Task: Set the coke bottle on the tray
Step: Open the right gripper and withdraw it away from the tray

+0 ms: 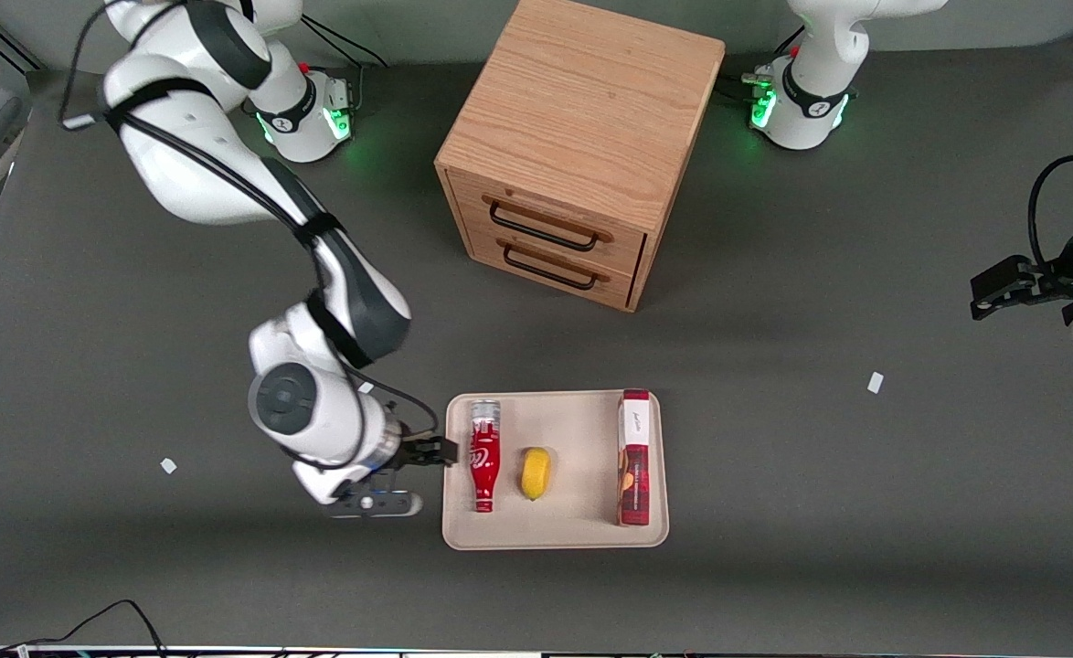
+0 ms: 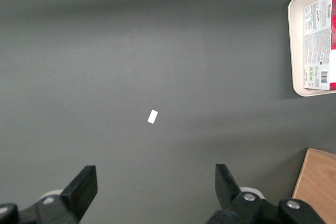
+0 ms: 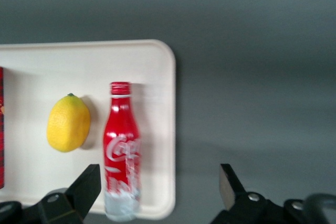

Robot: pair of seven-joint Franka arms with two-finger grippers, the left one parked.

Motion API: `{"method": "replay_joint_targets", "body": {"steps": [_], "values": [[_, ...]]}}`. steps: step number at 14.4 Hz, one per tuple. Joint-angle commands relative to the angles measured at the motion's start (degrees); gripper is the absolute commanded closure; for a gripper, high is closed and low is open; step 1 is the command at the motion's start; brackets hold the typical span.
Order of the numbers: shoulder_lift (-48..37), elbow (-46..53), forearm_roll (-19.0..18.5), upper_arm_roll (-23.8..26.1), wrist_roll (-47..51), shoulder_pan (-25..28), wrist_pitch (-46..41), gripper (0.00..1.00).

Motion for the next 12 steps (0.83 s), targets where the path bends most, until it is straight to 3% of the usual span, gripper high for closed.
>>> {"method": "replay_joint_targets", "body": {"steps": [1, 6, 8, 11, 12], "values": [[-13.37, -12.87, -0.54, -1.56, 0.44, -3.87, -1.17, 0.00], [-32.88, -31.94, -0.19, -4.99, -2.64, -7.92, -0.29, 0.00], [-42.11, -42.04, 0.60, -8.67, -3.59, -8.02, 3.22, 0.00], [-50.83, -48.67, 12.96, -15.87, -20.69, -8.11, 2.27, 0.00], [-52.42, -49.12, 13.78, -17.55, -23.70, -8.11, 0.18, 0.00]]}}
